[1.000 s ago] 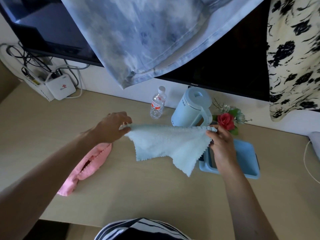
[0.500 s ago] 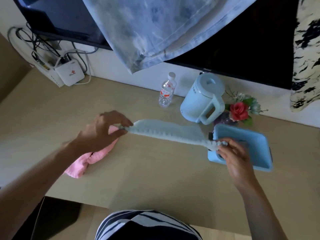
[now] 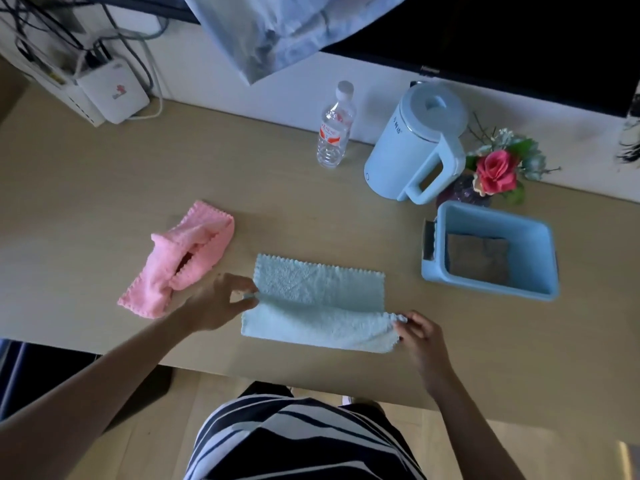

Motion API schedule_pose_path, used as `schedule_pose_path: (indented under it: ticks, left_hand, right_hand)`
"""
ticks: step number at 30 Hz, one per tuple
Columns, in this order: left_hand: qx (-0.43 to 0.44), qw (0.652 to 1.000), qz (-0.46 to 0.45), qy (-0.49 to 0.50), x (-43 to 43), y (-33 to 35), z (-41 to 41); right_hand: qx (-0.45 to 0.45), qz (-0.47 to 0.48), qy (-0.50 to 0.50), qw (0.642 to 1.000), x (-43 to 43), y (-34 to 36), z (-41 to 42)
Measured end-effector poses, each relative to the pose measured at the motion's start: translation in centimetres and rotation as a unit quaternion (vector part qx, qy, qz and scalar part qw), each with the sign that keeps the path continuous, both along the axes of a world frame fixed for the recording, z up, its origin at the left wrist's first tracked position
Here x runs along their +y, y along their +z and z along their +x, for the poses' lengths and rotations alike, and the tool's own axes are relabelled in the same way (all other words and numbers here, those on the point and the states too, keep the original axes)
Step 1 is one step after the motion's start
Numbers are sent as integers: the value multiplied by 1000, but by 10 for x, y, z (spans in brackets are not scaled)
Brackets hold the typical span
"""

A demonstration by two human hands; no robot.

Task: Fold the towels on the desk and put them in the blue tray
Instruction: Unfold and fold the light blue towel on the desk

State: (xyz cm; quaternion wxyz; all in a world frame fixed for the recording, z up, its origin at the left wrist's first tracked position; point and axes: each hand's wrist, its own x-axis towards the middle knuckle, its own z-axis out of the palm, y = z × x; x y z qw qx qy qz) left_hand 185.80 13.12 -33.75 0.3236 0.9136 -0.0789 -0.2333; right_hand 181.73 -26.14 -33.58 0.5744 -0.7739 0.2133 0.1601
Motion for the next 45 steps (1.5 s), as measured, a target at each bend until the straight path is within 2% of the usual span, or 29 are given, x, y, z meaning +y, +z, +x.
schedule_pose_path:
  ticks: [3,8,16,20,22,24,26,27,30,33,35,38,41,45]
  left_hand:
    - [56,992,-45,99,-5,-15,15]
    - [43,973,-60,217,-23,-29,32]
    - [18,962,-32,270,-36,-42,39]
    - [-4,959,-16,283,-42,-42,43]
    - [-96,964,28,245,-45,-47,42]
    - [-190,965,98,153,-54,-51,35]
    - [-213,969,104,64,-75,-54,23]
    - [-210,972,106,25,-88,-55,15]
    - [-173,973,151,-31,-126,-63,-10]
    - [-96,979,179,10,-140,-82,-24]
    - [-71,980,183,20,-138,-94,-28]
    - [-88,977,193,-20,-129,-102,-25]
    - [-125,967,196,-101,-113,-105,-5]
    - [-156,936,222,-226,-99,-100,48]
  right_hand:
    - [8,-34,-13,999,3,-11,16]
    - [11,-50,-15,999,11,-25,51]
    - [1,-88,21,996,22,-35,81]
    - [3,-133,-2,991,21,-46,83]
    - [-37,-223,2,974,23,-48,77]
    - [-132,-309,43,941,30,-49,66]
    - [-210,-335,137,908,44,-52,54]
    - [-220,-333,191,897,52,-54,49]
    - [-157,-333,325,871,75,-65,33]
    - [-86,-364,386,843,76,-80,25]
    - [-66,-381,393,834,68,-85,21]
    - [-60,-415,377,826,55,-83,16]
    - [-52,-449,357,818,49,-78,8]
    - [-37,-484,362,796,55,-58,-9]
